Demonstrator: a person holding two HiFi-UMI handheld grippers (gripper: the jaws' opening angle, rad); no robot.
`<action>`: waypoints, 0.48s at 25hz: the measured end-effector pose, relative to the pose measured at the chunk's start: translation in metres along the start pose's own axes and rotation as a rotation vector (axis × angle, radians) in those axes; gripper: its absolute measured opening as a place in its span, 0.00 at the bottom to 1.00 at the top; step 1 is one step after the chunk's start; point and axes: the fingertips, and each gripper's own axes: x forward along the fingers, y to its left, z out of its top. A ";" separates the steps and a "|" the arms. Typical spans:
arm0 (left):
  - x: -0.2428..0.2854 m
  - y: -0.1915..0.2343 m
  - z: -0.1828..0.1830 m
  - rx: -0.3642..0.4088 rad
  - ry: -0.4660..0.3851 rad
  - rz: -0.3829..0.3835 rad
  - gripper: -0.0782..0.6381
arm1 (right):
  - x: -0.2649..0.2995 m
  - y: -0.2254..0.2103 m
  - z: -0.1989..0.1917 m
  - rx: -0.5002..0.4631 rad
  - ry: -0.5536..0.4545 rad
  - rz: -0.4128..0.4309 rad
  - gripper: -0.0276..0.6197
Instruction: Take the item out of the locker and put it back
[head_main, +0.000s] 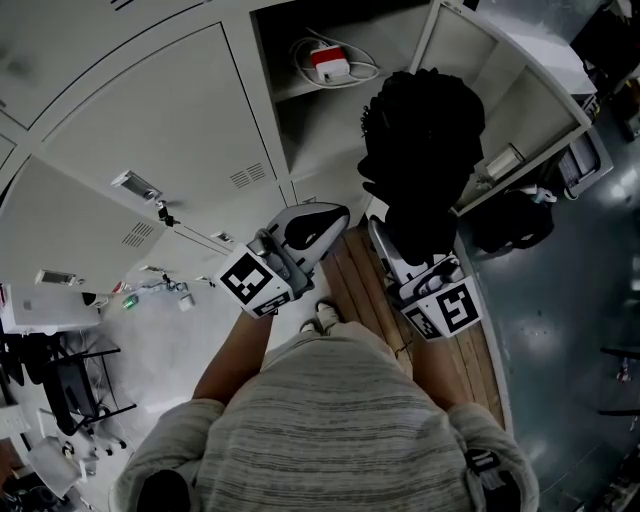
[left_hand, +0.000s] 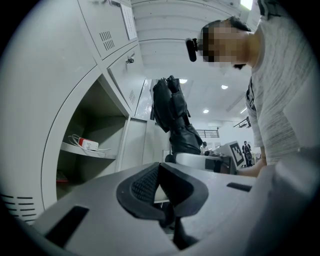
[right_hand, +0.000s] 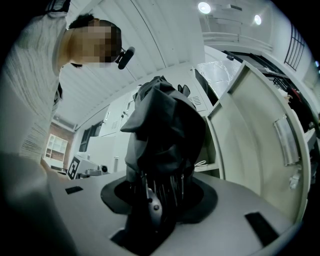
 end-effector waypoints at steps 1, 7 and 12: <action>0.000 0.000 0.000 0.000 0.001 -0.001 0.12 | 0.000 0.000 0.000 0.002 -0.001 0.000 0.33; 0.001 0.003 -0.005 -0.003 0.016 -0.003 0.12 | 0.003 -0.002 -0.005 0.005 0.018 0.001 0.33; 0.001 0.007 -0.009 -0.007 0.021 0.004 0.12 | 0.006 -0.006 -0.017 0.007 0.061 -0.010 0.33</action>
